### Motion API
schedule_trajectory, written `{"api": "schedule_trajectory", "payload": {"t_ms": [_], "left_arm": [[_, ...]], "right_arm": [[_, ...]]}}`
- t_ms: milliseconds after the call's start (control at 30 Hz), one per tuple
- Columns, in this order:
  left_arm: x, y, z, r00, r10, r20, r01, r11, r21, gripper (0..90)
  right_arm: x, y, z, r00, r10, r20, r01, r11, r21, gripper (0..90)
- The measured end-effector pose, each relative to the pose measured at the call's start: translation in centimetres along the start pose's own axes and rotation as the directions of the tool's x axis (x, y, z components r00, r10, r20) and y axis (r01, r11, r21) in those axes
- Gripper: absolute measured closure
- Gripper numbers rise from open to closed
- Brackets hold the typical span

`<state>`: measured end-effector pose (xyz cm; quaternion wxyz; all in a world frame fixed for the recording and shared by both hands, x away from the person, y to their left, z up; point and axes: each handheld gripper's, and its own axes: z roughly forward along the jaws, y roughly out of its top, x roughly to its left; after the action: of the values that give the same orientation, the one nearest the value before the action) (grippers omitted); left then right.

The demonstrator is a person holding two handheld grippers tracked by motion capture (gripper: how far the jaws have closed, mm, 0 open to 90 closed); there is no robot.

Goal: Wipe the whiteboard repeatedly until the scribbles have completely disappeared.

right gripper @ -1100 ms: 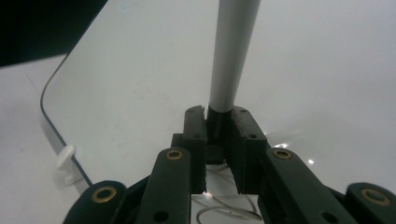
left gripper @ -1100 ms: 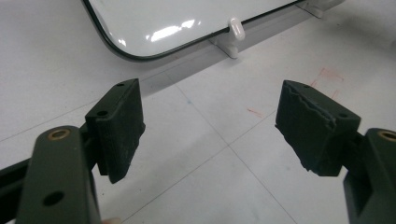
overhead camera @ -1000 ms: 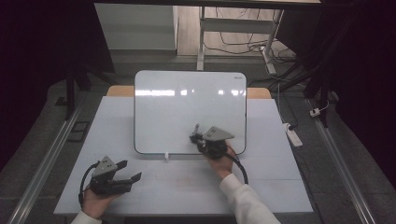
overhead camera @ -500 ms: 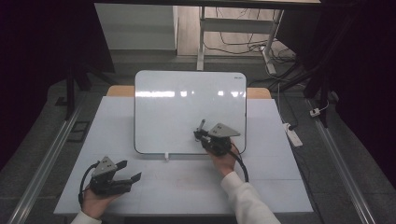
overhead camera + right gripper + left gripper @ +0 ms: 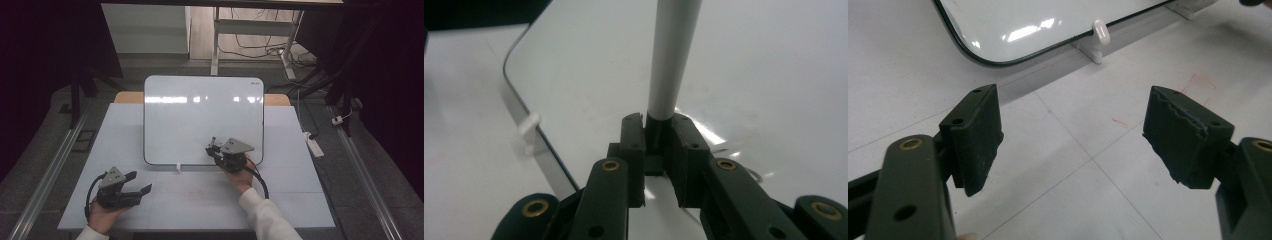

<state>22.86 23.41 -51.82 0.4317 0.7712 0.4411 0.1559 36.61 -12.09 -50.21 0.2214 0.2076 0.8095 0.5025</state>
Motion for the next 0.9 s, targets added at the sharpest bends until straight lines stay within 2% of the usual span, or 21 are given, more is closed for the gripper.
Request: {"api": "schedule_trajectory", "payload": {"t_ms": [33, 67, 133, 167, 200, 267, 300, 333, 367, 400, 433, 467, 500, 533, 633, 667, 700, 733, 800, 833, 900], "left_arm": [[0.0, 0.0, -0.1, 1.0, 0.001, 0.001, -0.001, 1.0, -0.001, 24.2], [0.0, -0.1, -0.1, 1.0, -0.002, -0.002, 0.002, 1.0, -0.003, 24.2], [0.0, -0.1, -0.2, 1.0, -0.005, -0.001, 0.005, 1.0, -0.006, 24.2], [0.1, -0.1, -0.2, 1.0, -0.007, -0.002, 0.007, 1.0, -0.006, 24.2], [0.1, -0.1, -0.1, 1.0, -0.006, -0.001, 0.006, 1.0, -0.005, 24.2], [0.1, 0.0, 0.0, 1.0, -0.004, 0.002, 0.004, 1.0, 0.001, 24.2], [0.1, 0.0, 0.1, 1.0, -0.002, 0.002, 0.002, 1.0, 0.003, 24.2], [0.0, 0.0, 0.0, 1.0, 0.0, 0.002, 0.0, 1.0, 0.002, 24.2], [0.0, 0.0, 0.0, 1.0, 0.002, 0.001, -0.002, 1.0, 0.001, 24.2], [0.0, -0.1, -0.1, 1.0, 0.001, 0.002, -0.001, 1.0, -0.001, 24.2], [0.0, -0.1, -0.1, 1.0, -0.001, -0.001, 0.001, 1.0, -0.003, 24.2], [0.0, -0.1, -0.2, 1.0, -0.004, -0.002, 0.004, 1.0, -0.005, 24.2], [0.0, -0.1, -0.2, 1.0, -0.005, -0.001, 0.005, 1.0, -0.005, 24.2], [0.1, -0.1, -0.1, 1.0, -0.005, -0.001, 0.005, 1.0, -0.003, 24.2], [0.1, 0.0, 0.1, 1.0, -0.006, 0.005, 0.006, 1.0, 0.003, 24.2], [0.0, 0.0, 0.1, 1.0, -0.005, 0.003, 0.005, 1.0, 0.002, 24.2], [0.0, 0.0, 0.0, 1.0, -0.003, 0.003, 0.003, 1.0, -0.001, 24.1], [-0.1, 0.0, -0.1, 1.0, -0.001, 0.002, 0.001, 1.0, -0.001, 24.2], [-0.1, -0.1, -0.2, 1.0, -0.004, 0.0, 0.004, 1.0, -0.005, 24.2], [0.0, 0.0, -0.1, 1.0, -0.008, 0.001, 0.008, 0.9999, -0.006, 24.2], [0.0, 0.0, 0.0, 1.0, -0.006, 0.002, 0.006, 1.0, -0.003, 24.2]], "right_arm": [[-0.5, 0.1, -0.1, 0.9997, 0.022, 0.01, -0.022, 1.0, -0.012, 77.5], [-1.3, 0.1, -0.5, 0.9972, 0.061, 0.044, -0.059, 0.997, -0.044, 77.5], [-2.8, 0.3, -1.4, 0.9845, 0.132, 0.115, -0.121, 0.988, -0.099, 77.6], [-3.0, 0.2, -1.5, 0.9829, 0.145, 0.113, -0.133, 0.986, -0.102, 77.5], [-2.7, 0.2, -1.4, 0.9849, 0.133, 0.11, -0.124, 0.988, -0.091, 77.5], [-1.3, 0.0, -0.7, 0.9969, 0.075, 0.026, -0.074, 0.997, -0.032, 77.6], [-0.6, -0.2, -0.4, 0.9991, 0.041, -0.014, -0.041, 0.999, -0.001, 77.5], [-0.2, -0.2, -0.4, 0.9999, 0.006, -0.015, -0.006, 1.0, 0.016, 77.5], [-0.5, -0.1, -0.5, 0.9999, 0.008, -0.012, -0.008, 1.0, 0.017, 77.5], [-1.2, 0.0, -0.8, 0.9991, 0.038, 0.017, -0.038, 0.999, -0.01, 77.5], [-2.1, 0.1, -1.3, 0.9946, 0.082, 0.063, -0.08, 0.996, -0.04, 77.6], [-2.8, 0.0, -1.6, 0.9886, 0.122, 0.088, -0.116, 0.991, -0.068, 77.5], [-3.0, -0.1, -1.8, 0.9848, 0.151, 0.085, -0.145, 0.986, -0.078, 77.6], [-2.7, -0.1, -1.7, 0.9862, 0.144, 0.082, -0.138, 0.988, -0.072, 77.6], [-0.1, -0.6, -0.4, 0.9984, 0.052, -0.02, -0.052, 0.999, -0.003, 77.5], [0.3, -0.6, -0.3, 0.9999, 0.011, -0.002, -0.011, 1.0, 0.007, 77.5], [0.1, -0.5, -0.3, 0.9999, 0.016, 0.002, -0.016, 1.0, -0.001, 77.5], [-0.5, -0.4, -0.5, 0.9984, 0.053, 0.022, -0.052, 0.998, -0.031, 77.5], [-1.5, -0.2, -1.0, 0.9892, 0.117, 0.089, -0.11, 0.991, -0.076, 77.5], [-1.6, -0.1, -0.9, 0.9877, 0.131, 0.085, -0.125, 0.989, -0.079, 77.5], [-0.4, -0.1, -0.3, 0.9953, 0.092, 0.031, -0.091, 0.995, -0.038, 77.5]]}}
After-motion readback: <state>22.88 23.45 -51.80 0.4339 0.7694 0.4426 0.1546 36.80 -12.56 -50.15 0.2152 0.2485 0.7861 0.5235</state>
